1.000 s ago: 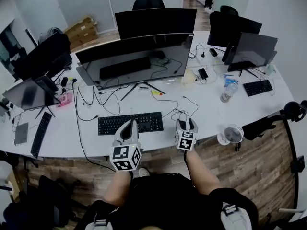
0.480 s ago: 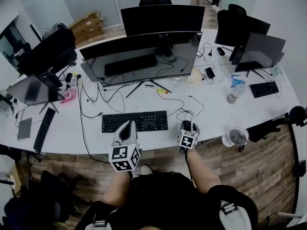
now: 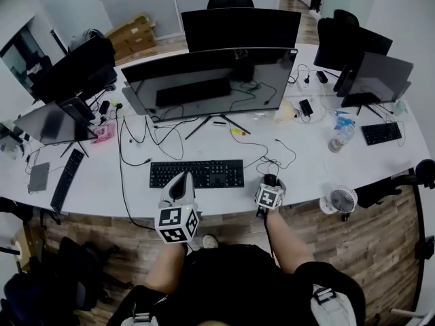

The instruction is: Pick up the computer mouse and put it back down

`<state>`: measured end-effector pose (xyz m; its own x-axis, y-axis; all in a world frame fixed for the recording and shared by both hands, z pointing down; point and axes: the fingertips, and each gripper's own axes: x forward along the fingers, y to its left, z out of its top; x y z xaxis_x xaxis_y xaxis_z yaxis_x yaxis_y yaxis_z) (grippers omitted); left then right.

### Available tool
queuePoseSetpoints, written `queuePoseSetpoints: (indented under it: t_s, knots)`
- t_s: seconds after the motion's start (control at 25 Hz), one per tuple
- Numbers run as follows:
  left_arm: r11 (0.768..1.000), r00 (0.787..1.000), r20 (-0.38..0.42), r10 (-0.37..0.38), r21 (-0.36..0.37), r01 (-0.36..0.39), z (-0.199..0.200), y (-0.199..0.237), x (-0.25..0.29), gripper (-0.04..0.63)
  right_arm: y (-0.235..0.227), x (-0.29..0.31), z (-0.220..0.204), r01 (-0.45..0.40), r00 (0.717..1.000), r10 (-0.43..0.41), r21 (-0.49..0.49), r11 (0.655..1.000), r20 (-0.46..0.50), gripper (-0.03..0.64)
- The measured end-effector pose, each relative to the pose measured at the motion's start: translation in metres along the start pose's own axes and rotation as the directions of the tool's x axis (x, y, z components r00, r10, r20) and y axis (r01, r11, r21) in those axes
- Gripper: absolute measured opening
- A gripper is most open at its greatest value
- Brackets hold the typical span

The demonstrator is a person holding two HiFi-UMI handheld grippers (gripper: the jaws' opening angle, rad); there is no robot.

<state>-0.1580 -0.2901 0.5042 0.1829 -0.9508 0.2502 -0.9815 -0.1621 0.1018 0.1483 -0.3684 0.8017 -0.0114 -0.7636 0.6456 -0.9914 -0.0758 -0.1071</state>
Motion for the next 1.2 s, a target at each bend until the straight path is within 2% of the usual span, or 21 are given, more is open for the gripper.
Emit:
queuePoseSetpoints:
  t_s: [0.28, 0.64, 0.84, 1.04, 1.2]
  knots:
    - [1.0, 1.0, -0.003, 0.01, -0.005, -0.01, 0.0, 0.005, 0.003, 0.055, 0.01, 0.001, 0.013, -0.014, 1.0, 0.014, -0.017, 1.0, 0.022, 0.244]
    - [1.0, 1.0, -0.011, 0.017, -0.009, -0.017, -0.003, 0.005, 0.006, 0.054, 0.014, 0.017, -0.006, 0.015, 0.998, -0.022, -0.113, 0.994, -0.063, 0.25]
    - [1.0, 1.0, -0.003, 0.012, -0.013, -0.012, -0.001, 0.004, 0.007, 0.054, 0.012, 0.01, -0.002, -0.028, 0.998, 0.021, -0.101, 0.994, -0.067, 0.264]
    - [1.0, 1.0, 0.005, -0.014, -0.022, 0.014, -0.001, -0.003, 0.014, 0.054, 0.019, -0.025, 0.033, -0.054, 0.998, 0.059, -0.133, 0.99, 0.028, 0.264]
    - [0.998, 0.999, 0.016, -0.049, -0.024, 0.05, 0.002, -0.014, 0.019, 0.055, 0.029, -0.056, 0.07, -0.091, 0.981, 0.119, -0.18, 0.979, 0.152, 0.264]
